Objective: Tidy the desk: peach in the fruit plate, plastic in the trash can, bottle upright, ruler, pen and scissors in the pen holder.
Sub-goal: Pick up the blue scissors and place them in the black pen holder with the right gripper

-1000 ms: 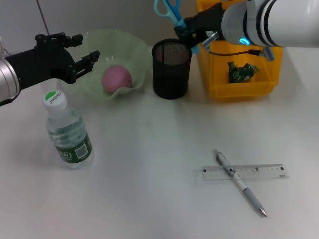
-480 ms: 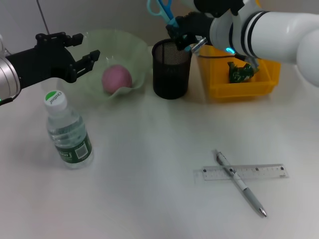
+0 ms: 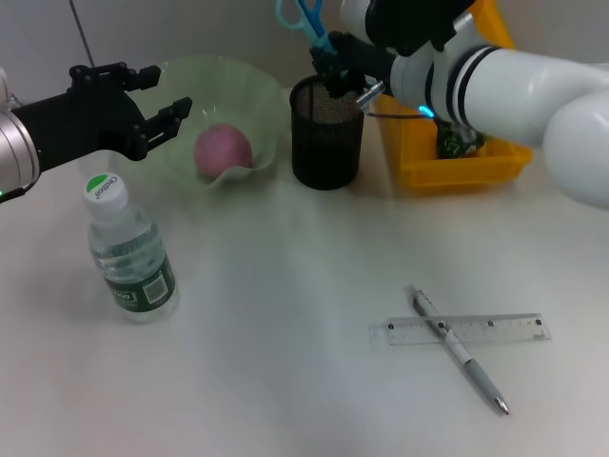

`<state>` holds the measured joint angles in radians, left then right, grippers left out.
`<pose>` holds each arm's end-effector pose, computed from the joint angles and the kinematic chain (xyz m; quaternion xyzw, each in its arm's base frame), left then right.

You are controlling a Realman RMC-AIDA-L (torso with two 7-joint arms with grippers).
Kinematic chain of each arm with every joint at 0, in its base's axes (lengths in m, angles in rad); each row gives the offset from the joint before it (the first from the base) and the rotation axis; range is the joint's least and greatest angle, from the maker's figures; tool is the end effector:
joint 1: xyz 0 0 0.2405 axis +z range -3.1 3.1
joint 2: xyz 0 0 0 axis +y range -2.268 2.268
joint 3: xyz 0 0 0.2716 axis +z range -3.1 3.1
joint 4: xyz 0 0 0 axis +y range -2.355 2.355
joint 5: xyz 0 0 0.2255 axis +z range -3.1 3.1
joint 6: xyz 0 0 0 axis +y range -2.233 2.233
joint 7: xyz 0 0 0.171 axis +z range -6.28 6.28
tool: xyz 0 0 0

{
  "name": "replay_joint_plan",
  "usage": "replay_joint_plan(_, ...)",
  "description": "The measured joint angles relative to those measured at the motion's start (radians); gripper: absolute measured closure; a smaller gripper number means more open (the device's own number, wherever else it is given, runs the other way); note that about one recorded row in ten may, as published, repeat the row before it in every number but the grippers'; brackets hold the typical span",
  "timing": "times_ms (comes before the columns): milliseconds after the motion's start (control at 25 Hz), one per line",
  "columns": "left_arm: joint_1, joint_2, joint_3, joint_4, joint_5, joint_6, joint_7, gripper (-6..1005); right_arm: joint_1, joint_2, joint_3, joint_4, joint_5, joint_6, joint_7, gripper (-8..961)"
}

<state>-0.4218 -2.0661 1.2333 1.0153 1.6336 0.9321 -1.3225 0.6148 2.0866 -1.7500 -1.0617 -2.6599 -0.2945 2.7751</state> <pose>-0.2214 0.4321 -0.0082 -0.9181 -0.0689 -0.1713 0.3508 0.1448 0.4807 -0.0750 -0.8676 0.1743 0.0932 0.4564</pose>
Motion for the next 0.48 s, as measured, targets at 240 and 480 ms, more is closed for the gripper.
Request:
replay_joint_plan(240, 0.0, 0.001, 0.0, 0.0, 0.0, 0.001, 0.0, 499, 0.012, -0.001, -0.053, 0.064, 0.021, 0.097, 0.0, 738)
replay_joint_plan(480, 0.0, 0.001, 0.0, 0.0, 0.0, 0.002, 0.002, 499, 0.019, 0.0, -0.066, 0.085, 0.022, 0.11, 0.004, 737)
